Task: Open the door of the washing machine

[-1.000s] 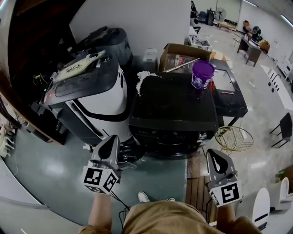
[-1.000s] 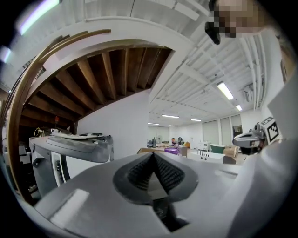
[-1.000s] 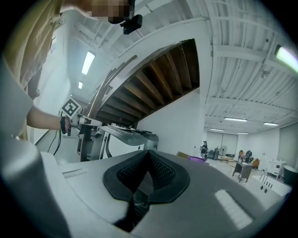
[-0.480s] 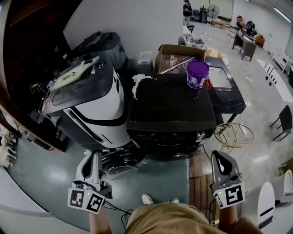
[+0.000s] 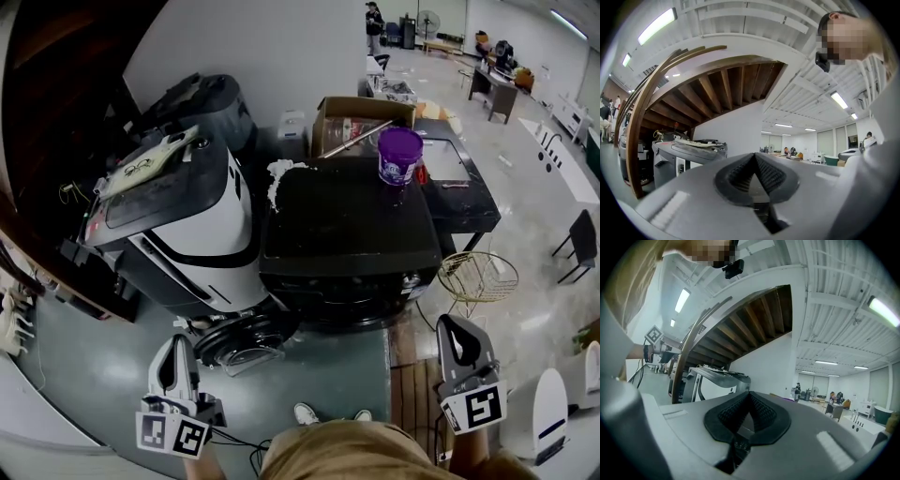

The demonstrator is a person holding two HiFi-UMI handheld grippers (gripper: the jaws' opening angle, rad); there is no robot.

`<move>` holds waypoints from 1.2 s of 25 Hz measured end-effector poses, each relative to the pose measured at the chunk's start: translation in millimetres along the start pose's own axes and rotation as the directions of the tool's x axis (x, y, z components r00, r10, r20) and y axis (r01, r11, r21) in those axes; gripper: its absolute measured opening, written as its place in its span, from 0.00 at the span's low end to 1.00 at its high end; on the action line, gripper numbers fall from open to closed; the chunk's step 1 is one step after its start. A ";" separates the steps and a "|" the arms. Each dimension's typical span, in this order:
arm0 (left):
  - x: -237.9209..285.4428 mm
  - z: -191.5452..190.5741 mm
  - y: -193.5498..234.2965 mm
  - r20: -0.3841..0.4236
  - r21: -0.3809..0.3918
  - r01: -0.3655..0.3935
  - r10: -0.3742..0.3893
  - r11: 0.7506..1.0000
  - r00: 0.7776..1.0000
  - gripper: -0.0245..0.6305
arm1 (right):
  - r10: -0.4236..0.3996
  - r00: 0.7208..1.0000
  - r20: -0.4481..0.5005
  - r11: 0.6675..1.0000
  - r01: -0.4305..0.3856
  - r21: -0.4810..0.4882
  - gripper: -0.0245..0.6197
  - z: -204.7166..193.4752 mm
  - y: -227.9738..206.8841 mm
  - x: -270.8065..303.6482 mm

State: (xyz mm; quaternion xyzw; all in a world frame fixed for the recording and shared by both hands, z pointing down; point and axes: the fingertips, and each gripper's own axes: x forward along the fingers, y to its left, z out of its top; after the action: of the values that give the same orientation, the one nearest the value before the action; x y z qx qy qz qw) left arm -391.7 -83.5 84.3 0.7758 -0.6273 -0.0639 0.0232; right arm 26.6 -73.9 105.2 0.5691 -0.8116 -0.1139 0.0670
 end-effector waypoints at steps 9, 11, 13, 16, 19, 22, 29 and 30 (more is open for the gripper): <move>-6.4 0.3 14.5 -0.005 -0.011 0.018 -0.018 1.000 1.000 0.13 | 0.077 0.997 0.010 0.997 -0.077 0.000 0.04 3.4 39.4 26.3; -9.7 0.4 18.3 -0.003 -0.010 0.016 -0.016 1.000 1.000 0.13 | 0.089 0.996 0.018 0.996 -0.089 0.001 0.04 5.0 46.1 30.1; -13.2 1.7 21.6 -0.003 -0.006 0.008 -0.008 1.000 1.000 0.13 | 0.093 0.995 0.035 0.996 -0.093 0.004 0.04 7.9 50.4 33.8; -18.0 4.3 28.7 -0.005 -0.004 -0.005 0.005 1.000 1.000 0.13 | 0.114 0.993 0.026 0.993 -0.115 0.008 0.04 7.6 59.8 38.3; -22.5 5.2 35.7 -0.005 -0.003 -0.018 0.018 1.000 1.000 0.13 | 0.142 0.990 0.009 0.990 -0.142 0.003 0.04 6.2 71.0 42.3; -25.1 3.5 40.6 -0.007 -0.009 -0.024 0.024 1.000 1.000 0.13 | 0.161 0.987 -0.010 0.987 -0.161 -0.001 0.05 3.8 79.6 44.0; -25.5 5.9 51.7 0.000 -0.013 -0.009 0.009 1.000 1.000 0.13 | 0.185 0.983 -0.011 0.982 -0.185 -0.040 0.04 7.8 101.9 49.2; -25.4 6.0 53.9 0.003 -0.017 -0.006 0.006 1.000 1.000 0.13 | 0.189 0.982 -0.014 0.981 -0.190 -0.047 0.04 7.9 107.2 48.6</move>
State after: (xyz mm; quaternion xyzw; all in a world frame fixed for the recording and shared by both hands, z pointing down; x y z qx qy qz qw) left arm -450.0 -69.9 86.3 0.7737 -0.6290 -0.0704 0.0290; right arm -89.4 -83.7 124.6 0.4879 -0.8588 -0.1238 0.0952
